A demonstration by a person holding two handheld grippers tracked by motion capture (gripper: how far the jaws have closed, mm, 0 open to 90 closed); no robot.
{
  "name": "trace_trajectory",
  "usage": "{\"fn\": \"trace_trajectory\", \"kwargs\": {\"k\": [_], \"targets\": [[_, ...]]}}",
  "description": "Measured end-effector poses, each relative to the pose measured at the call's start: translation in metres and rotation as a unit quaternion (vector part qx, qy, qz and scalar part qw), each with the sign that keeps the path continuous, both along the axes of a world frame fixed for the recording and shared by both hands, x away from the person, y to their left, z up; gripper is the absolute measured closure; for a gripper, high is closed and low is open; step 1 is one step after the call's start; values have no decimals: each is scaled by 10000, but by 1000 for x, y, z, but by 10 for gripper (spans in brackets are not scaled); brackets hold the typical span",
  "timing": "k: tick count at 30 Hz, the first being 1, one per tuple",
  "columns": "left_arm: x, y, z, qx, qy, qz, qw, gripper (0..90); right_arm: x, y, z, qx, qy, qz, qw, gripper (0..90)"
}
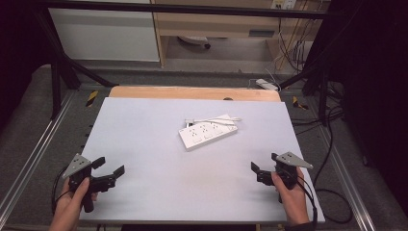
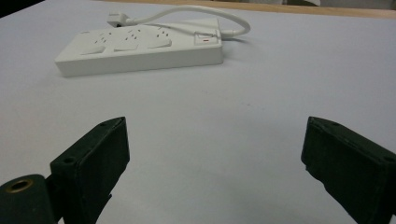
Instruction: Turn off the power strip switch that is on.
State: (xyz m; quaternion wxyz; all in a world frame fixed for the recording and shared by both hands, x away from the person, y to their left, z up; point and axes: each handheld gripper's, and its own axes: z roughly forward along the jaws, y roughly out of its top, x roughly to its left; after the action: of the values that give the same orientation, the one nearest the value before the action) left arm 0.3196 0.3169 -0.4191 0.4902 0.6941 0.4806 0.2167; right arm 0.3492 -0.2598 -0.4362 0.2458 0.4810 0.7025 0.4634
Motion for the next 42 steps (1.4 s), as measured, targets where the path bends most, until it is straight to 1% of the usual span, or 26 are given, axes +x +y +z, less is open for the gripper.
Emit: {"fn": "trace_trajectory", "kwargs": {"k": [5,13,22,33,36,40,42], "targets": [[0,0,0,34,-5,-25,10000,109,0,0,1,10,3,22,10000,75],[0,-1,0,25,16,-34,10000,108,0,-1,2,60,-6,86,9999,65],[0,-2,0,48,13,-54,10000,105,0,-1,3,60,-5,66,10000,69],[0,-3,-1,54,32,-88,9999,102,-3,2,7,192,-58,172,9997,55],[0,-3,-1,54,47,-103,9999,101,-3,4,8,144,-75,219,9996,55],[0,-3,-1,55,50,-107,9999,101,-1,4,8,129,-71,198,9997,55],[0,-3,-1,71,51,-107,9999,101,-2,5,10,109,-105,201,9997,55]]}}
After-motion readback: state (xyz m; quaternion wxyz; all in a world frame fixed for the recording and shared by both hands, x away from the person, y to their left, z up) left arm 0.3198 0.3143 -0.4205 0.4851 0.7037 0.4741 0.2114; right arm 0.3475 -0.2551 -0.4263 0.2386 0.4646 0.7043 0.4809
